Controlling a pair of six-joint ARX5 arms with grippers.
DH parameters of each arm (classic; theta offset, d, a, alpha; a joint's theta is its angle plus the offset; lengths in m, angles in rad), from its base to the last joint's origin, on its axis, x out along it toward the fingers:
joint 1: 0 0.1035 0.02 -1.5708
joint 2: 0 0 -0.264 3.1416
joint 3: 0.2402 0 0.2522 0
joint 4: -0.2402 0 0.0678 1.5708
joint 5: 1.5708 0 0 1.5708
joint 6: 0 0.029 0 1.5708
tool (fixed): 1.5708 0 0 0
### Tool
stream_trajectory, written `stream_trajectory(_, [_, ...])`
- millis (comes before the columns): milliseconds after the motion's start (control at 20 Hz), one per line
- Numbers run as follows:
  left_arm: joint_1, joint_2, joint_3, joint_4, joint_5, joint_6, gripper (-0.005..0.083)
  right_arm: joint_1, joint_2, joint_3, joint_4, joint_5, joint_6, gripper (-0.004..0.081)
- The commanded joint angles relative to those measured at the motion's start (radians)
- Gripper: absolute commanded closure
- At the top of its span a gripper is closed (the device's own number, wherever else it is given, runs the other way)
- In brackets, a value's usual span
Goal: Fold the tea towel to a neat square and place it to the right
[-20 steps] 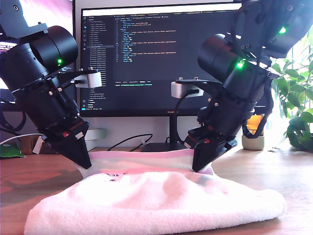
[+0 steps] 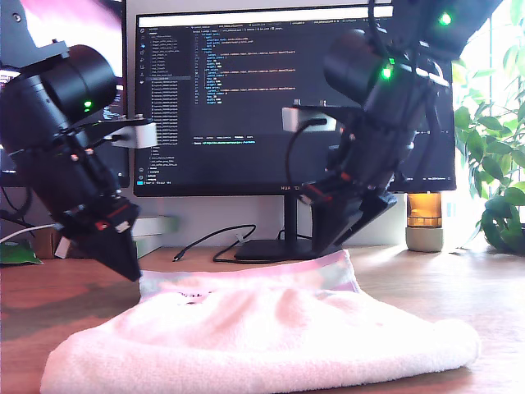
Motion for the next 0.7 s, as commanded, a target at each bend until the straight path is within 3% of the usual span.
stream_trajectory(0, [-0.002,-0.056,-0.001,-0.008,0.004,-0.040,0.0626,-0.016,-0.018,0.003,-0.041,-0.005,0.027,0.0595])
stream_trajectory(100, [-0.002,-0.075,-0.001,-0.018,0.023,-0.073,0.0773,-0.041,-0.019,0.002,-0.083,-0.045,0.053,0.0786])
stream_trajectory(450, [-0.005,-0.119,-0.032,-0.050,0.062,-0.087,0.0795,-0.055,-0.105,-0.039,-0.065,-0.058,0.070,0.0782])
stream_trajectory(650, [-0.005,-0.209,-0.129,0.040,0.080,-0.126,0.0795,-0.055,-0.211,-0.141,0.037,-0.058,0.083,0.0783])
